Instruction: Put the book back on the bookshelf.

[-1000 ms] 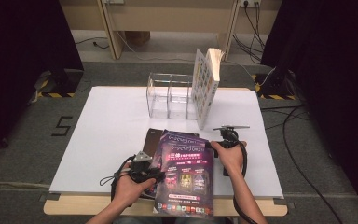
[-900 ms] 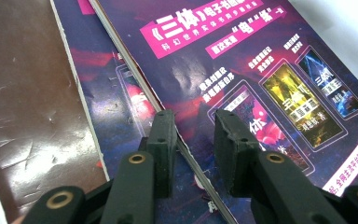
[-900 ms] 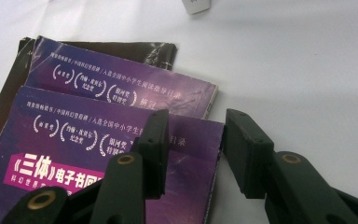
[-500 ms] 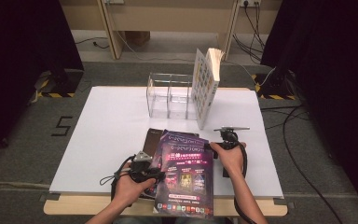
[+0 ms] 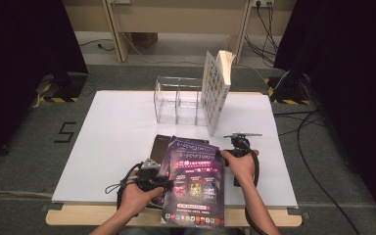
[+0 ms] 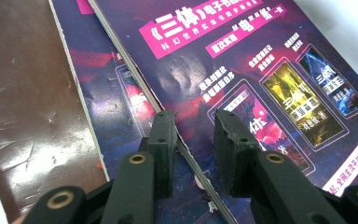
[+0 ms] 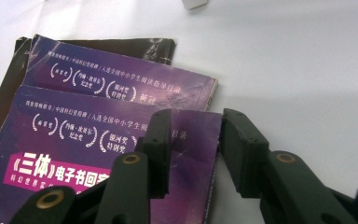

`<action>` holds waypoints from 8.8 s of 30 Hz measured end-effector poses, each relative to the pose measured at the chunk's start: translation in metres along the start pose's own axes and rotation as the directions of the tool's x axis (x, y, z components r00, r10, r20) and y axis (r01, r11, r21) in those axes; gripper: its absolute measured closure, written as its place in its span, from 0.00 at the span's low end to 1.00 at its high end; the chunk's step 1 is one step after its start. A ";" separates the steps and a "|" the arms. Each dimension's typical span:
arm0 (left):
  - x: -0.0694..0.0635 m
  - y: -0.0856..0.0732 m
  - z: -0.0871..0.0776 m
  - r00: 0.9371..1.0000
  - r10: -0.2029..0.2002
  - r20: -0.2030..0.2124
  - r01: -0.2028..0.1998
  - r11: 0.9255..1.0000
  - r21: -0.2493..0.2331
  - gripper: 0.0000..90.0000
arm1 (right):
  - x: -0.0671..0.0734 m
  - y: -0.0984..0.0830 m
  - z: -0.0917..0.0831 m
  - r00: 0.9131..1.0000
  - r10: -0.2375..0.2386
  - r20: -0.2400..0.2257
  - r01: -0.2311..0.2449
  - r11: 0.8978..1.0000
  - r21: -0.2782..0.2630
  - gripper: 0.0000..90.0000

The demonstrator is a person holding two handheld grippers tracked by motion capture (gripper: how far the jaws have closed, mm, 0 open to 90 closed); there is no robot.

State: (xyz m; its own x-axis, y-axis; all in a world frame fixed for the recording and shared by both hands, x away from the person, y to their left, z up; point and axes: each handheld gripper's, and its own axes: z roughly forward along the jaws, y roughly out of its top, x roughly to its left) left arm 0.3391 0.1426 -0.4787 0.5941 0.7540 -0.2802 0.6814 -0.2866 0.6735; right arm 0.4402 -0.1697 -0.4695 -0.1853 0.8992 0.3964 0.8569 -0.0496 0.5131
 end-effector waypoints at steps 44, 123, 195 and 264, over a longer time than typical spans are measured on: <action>-0.001 0.001 0.000 1.000 0.006 -0.010 -0.006 1.000 0.007 0.77 | 0.000 -0.002 -0.016 0.999 0.016 -0.050 -0.013 0.998 0.060 0.80; 0.032 -0.044 -0.056 0.995 -0.097 -0.032 0.086 0.966 -0.245 0.61 | 0.054 0.016 -0.078 0.972 -0.075 -0.223 0.023 0.974 -0.227 0.94; 0.042 -0.054 -0.057 0.991 -0.127 -0.048 0.109 0.956 -0.274 0.63 | 0.139 0.101 -0.116 0.959 -0.271 0.086 0.257 0.694 -0.672 0.94; 0.047 -0.061 -0.056 0.988 -0.145 -0.053 0.126 0.955 -0.267 0.63 | 0.152 0.149 -0.042 0.962 -0.208 0.176 0.268 0.621 -0.736 0.94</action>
State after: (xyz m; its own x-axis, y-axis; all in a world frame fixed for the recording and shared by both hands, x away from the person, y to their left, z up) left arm 0.3012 0.2285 -0.4942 0.4654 0.8178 -0.3387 0.6120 -0.0209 0.7905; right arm 0.5197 -0.0591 -0.3003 -0.2718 0.9519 0.1413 0.1285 -0.1096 0.9856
